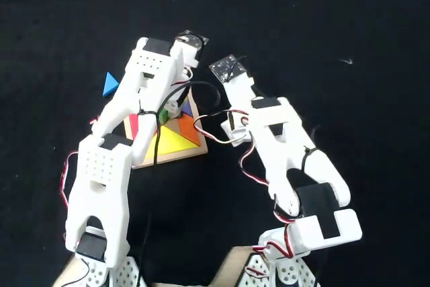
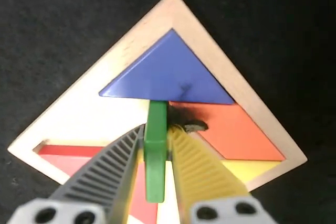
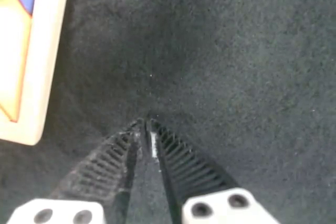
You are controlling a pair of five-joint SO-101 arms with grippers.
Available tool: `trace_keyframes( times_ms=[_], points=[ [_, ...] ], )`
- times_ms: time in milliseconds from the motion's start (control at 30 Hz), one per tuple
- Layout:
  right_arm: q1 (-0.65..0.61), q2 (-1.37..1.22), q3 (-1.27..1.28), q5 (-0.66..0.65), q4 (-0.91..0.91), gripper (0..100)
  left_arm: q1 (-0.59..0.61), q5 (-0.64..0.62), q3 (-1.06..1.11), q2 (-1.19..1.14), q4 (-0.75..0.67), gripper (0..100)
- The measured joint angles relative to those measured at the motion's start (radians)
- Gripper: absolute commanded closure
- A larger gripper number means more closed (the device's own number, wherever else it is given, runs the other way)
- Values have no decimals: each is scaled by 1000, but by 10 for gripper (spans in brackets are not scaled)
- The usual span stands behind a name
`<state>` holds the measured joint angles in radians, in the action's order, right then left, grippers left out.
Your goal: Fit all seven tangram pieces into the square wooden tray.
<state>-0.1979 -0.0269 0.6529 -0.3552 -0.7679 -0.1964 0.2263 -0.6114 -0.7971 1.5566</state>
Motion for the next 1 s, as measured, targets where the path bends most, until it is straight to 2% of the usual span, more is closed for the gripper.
trace_keyframes(
  times_ms=[67, 233, 467, 1000],
  points=[
    [0, 0, 0, 0, 0, 987, 0, 2, 0, 0, 0, 950],
    [0, 0, 0, 0, 0, 987, 2, 0, 0, 0, 0, 791],
    [0, 0, 0, 0, 0, 987, 63, -3, -6, 0, 5, 791],
    [0, 0, 0, 0, 0, 987, 178, -3, -183, 0, 11, 791]
  ],
)
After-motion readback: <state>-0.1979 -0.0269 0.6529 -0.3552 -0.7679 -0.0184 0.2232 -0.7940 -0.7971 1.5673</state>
